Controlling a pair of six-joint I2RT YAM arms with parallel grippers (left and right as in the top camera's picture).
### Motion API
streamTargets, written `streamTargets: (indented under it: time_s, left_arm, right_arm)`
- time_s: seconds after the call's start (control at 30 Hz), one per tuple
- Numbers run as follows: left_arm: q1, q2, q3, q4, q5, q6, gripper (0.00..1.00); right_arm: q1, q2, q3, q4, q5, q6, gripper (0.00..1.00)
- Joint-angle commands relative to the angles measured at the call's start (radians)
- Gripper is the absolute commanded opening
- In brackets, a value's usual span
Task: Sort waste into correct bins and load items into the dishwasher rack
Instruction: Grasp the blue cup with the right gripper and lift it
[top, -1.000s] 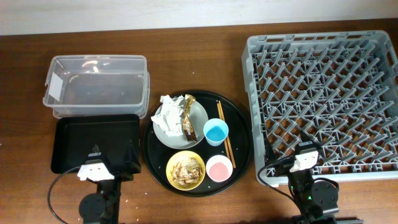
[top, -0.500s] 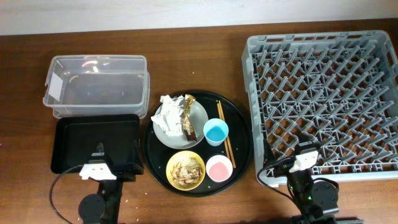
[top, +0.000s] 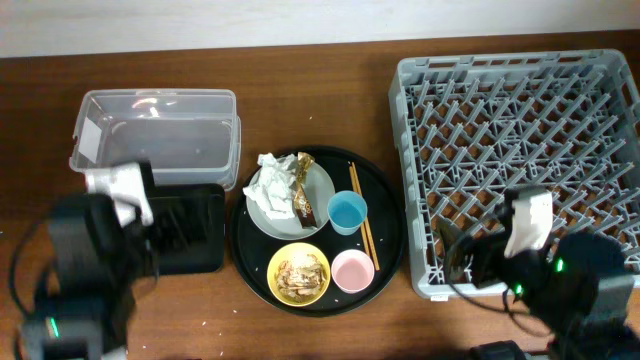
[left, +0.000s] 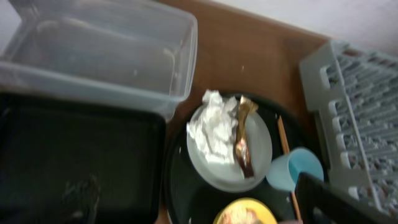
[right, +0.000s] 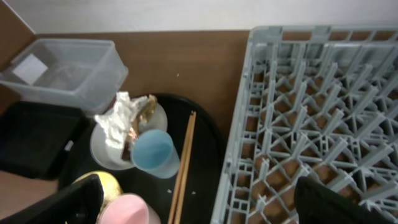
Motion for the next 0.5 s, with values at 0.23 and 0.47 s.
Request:
streamTargets:
  time_s: [0.23,0.47]
  left_arm:
    - [-0.341,0.545,0.263,-0.176,0.029,0.031,0.99]
    - [-0.65,0.78,0.263,0.116,-0.124,0.031,0.77]
  right_arm:
    - [-0.007,0.345,0.158,-0.136,-0.001,0.275,0.98]
    - [-0.007,0.366,0.158,-0.164,-0.008,0.299,1.0]
